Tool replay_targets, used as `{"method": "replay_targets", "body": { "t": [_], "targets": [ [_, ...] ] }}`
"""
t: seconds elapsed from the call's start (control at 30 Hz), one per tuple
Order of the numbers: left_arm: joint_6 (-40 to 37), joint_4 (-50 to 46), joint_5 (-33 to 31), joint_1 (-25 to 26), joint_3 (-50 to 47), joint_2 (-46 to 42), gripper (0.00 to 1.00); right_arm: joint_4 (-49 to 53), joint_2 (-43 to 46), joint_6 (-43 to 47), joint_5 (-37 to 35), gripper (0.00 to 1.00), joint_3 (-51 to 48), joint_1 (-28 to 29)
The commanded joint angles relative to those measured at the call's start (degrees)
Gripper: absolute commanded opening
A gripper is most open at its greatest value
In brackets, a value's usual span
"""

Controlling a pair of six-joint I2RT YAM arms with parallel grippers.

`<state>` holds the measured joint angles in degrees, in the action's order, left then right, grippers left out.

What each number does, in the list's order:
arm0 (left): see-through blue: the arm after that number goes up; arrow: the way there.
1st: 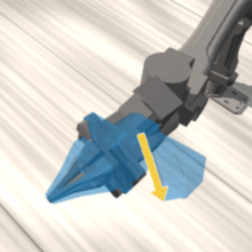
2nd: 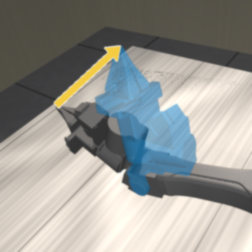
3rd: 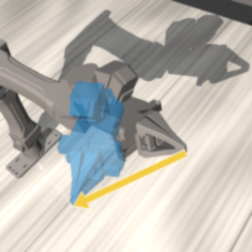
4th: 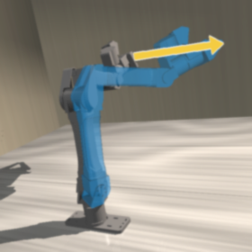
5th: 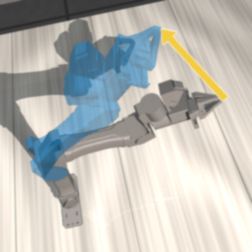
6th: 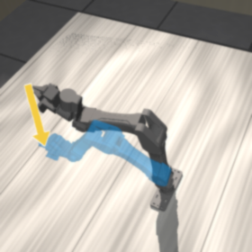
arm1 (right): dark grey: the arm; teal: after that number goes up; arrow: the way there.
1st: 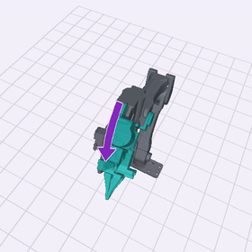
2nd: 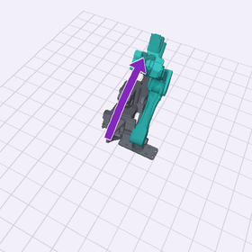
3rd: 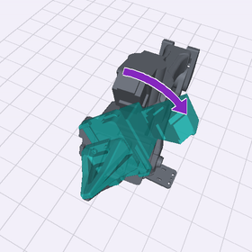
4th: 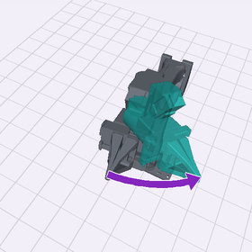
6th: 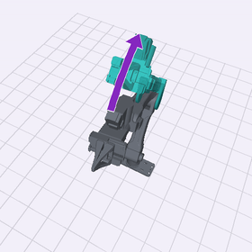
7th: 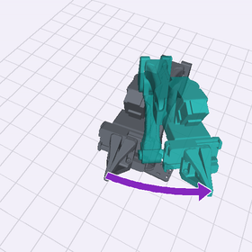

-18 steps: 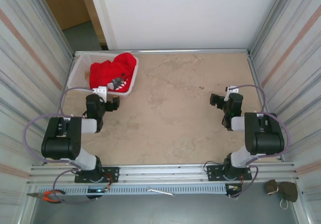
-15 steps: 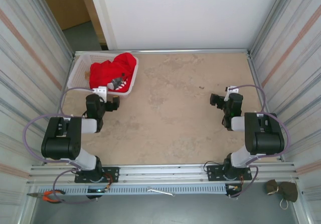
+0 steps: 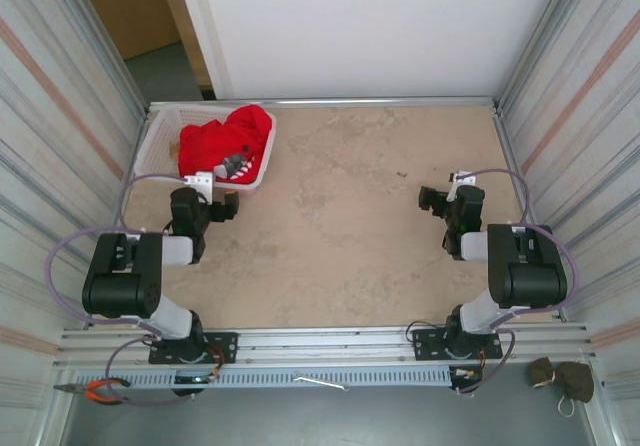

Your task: Fold the inside-out t-shirt

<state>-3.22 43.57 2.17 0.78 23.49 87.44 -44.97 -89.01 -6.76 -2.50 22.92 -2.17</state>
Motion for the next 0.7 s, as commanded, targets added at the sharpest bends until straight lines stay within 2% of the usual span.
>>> {"method": "replay_targets", "body": {
  "t": [0.0,0.3,0.4,0.43,0.53,0.67],
  "targets": [
    [-0.45,1.25,1.01,-0.41,0.33,-0.77,0.99,-1.03,0.68,1.32,0.77,0.99,0.42,0.04],
    [-0.10,1.28,2.94,-1.17,0.30,-0.85,0.99,-0.22,0.35,1.11,1.35,0.99,0.98,-0.34],
    [-0.89,1.50,1.08,-0.13,0.01,-2.67,0.99,-1.17,0.86,1.18,1.31,0.99,0.40,-0.33],
    [-1.38,-2.16,-0.18,0.69,0.66,-5.06,0.99,-0.35,1.66,0.82,-0.14,0.99,0.80,-0.14],
    [1.39,-16.15,-2.70,1.26,3.65,-13.78,0.99,19.36,8.98,-0.04,-3.85,0.99,7.83,1.10],
    [7.77,-28.35,-5.13,1.26,6.96,-24.02,0.99,33.72,15.79,-5.41,-4.21,0.99,14.71,1.67]
  ]
}}
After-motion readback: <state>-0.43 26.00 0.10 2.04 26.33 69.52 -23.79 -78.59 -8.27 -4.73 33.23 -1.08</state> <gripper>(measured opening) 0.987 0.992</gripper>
